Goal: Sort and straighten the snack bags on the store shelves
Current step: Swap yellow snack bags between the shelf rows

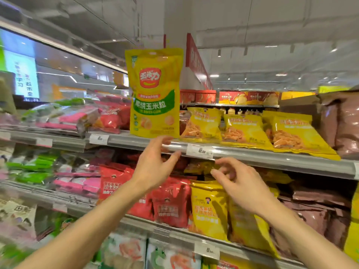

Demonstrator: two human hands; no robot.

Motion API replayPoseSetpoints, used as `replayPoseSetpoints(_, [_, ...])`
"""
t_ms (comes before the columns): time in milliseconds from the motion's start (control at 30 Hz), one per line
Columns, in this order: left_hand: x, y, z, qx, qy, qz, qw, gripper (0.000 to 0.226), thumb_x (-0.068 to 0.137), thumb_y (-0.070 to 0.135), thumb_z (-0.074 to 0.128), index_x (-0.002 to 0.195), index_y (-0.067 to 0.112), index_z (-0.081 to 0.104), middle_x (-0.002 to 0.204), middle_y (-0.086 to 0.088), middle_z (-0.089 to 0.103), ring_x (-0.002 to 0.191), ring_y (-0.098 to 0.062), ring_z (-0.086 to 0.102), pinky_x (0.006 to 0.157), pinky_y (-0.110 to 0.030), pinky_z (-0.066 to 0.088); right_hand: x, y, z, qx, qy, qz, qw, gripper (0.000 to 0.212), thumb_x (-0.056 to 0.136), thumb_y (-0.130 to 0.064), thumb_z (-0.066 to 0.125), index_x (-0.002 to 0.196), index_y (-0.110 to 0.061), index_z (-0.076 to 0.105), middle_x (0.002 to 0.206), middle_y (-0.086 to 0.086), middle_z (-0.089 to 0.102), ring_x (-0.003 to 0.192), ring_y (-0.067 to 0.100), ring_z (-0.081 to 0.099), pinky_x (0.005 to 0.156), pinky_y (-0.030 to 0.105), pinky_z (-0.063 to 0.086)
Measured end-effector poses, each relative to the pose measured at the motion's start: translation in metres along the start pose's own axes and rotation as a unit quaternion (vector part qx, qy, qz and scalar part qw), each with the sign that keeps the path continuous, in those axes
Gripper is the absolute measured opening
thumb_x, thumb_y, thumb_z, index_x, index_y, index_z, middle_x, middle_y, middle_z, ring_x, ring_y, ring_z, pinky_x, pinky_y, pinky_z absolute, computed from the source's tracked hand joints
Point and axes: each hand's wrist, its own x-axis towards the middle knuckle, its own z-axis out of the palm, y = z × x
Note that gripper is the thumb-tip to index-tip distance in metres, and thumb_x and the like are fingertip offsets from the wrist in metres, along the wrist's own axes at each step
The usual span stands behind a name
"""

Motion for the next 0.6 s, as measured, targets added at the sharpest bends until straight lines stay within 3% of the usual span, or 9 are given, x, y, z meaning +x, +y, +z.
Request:
replayPoseSetpoints(167, [0.073, -0.041, -0.067, -0.025, 0.034, -0.034, 0.999, 0.049, 0.089, 0.040, 0.071, 0.130, 0.022, 0.053, 0.116, 0.004, 0.063, 0.094, -0.010, 0.064, 0.084, -0.035, 0.054, 0.070, -0.065, -0.001, 0.041, 0.024, 0.005, 0.999, 0.027, 0.094, -0.049, 0.062, 0.108, -0.027, 0.070, 0.091, -0.009, 0.073, 0.084, 0.013, 0.069, 0.081, 0.043, 0.058])
replayPoseSetpoints(233, [0.104, -0.062, -0.086, -0.027, 0.032, -0.056, 0.998, 0.052, 0.088, 0.038, 0.073, 0.131, 0.018, 0.052, 0.115, -0.002, 0.064, 0.086, -0.006, 0.062, 0.069, -0.021, 0.051, 0.102, -0.089, 0.004, 0.044, 0.022, 0.017, 0.999, 0.028, 0.097, -0.047, 0.060, 0.110, -0.025, 0.069, 0.091, -0.010, 0.073, 0.085, 0.015, 0.071, 0.078, 0.041, 0.060])
replayPoseSetpoints(300, [0.131, -0.081, -0.096, -0.046, 0.017, -0.077, 0.996, 0.052, 0.089, 0.039, 0.073, 0.131, 0.018, 0.051, 0.115, -0.005, 0.066, 0.089, -0.010, 0.066, 0.065, -0.020, 0.049, 0.134, -0.106, 0.011, 0.026, 0.033, 0.030, 0.999, 0.032, 0.098, -0.046, 0.059, 0.116, -0.021, 0.068, 0.098, -0.007, 0.072, 0.094, 0.019, 0.070, 0.078, 0.034, 0.056])
replayPoseSetpoints(367, [0.149, -0.094, -0.099, -0.056, -0.003, -0.096, 0.994, 0.055, 0.089, 0.047, 0.071, 0.131, 0.022, 0.048, 0.118, -0.003, 0.065, 0.099, -0.017, 0.067, 0.074, -0.029, 0.050, 0.163, -0.115, 0.022, 0.004, 0.055, 0.045, 0.997, 0.041, 0.098, -0.047, 0.060, 0.126, -0.018, 0.063, 0.113, -0.001, 0.069, 0.103, 0.020, 0.065, 0.079, 0.031, 0.046])
replayPoseSetpoints(467, [0.167, -0.102, -0.094, -0.082, -0.022, -0.107, 0.991, 0.064, 0.089, 0.050, 0.071, 0.139, 0.020, 0.043, 0.127, 0.002, 0.060, 0.113, -0.018, 0.060, 0.096, -0.041, 0.050, 0.190, -0.118, 0.039, 0.035, 0.077, 0.082, 0.993, 0.061, 0.095, -0.052, 0.062, 0.142, -0.017, 0.048, 0.134, 0.005, 0.059, 0.114, 0.024, 0.062, 0.093, 0.040, 0.051])
replayPoseSetpoints(533, [0.174, -0.104, -0.090, -0.118, -0.037, -0.111, 0.986, 0.072, 0.089, 0.050, 0.071, 0.146, 0.020, 0.037, 0.128, 0.007, 0.054, 0.117, -0.015, 0.055, 0.106, -0.044, 0.047, 0.198, -0.120, 0.047, 0.075, 0.080, 0.102, 0.989, 0.068, 0.093, -0.053, 0.064, 0.147, -0.017, 0.042, 0.134, 0.002, 0.057, 0.115, 0.024, 0.061, 0.098, 0.045, 0.051])
replayPoseSetpoints(600, [0.178, -0.104, -0.086, -0.146, -0.048, -0.115, 0.981, 0.078, 0.088, 0.051, 0.071, 0.149, 0.020, 0.034, 0.132, 0.006, 0.057, 0.117, -0.014, 0.055, 0.109, -0.046, 0.046, 0.203, -0.120, 0.053, 0.111, 0.074, 0.112, 0.985, 0.061, 0.094, -0.051, 0.065, 0.141, -0.017, 0.047, 0.124, -0.003, 0.062, 0.109, 0.020, 0.063, 0.093, 0.039, 0.050])
